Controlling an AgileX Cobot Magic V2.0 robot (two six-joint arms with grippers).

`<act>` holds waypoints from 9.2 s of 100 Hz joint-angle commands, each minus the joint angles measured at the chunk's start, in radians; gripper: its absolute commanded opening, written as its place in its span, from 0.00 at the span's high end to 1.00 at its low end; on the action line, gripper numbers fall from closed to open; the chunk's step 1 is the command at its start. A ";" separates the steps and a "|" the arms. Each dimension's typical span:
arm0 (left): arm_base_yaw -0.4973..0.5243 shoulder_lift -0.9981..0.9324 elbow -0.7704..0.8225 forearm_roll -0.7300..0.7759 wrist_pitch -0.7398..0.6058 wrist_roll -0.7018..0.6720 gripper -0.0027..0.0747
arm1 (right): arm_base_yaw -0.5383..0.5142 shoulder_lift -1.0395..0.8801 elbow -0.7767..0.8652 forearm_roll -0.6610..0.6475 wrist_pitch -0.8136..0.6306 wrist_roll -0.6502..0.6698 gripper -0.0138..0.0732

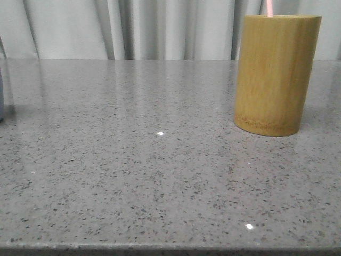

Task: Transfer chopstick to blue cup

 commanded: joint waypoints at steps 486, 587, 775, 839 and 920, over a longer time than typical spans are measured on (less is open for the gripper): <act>-0.493 1.726 -1.732 -0.224 1.045 -0.024 0.99 | -0.004 0.523 -0.696 0.046 0.323 -0.003 0.37; -0.555 1.783 -1.861 -0.287 1.078 -0.015 0.39 | -0.004 0.523 -0.696 0.046 0.345 -0.003 0.37; -0.297 0.789 -1.011 0.037 0.697 -0.099 0.40 | 0.377 1.271 -1.289 0.186 0.422 -0.014 0.29; -0.297 0.789 -1.011 0.037 0.697 -0.099 0.40 | 0.376 1.354 -1.300 0.186 0.346 -0.014 0.79; -0.297 0.789 -1.011 0.037 0.699 -0.099 0.40 | 0.415 1.223 -1.491 0.185 0.342 -0.067 0.92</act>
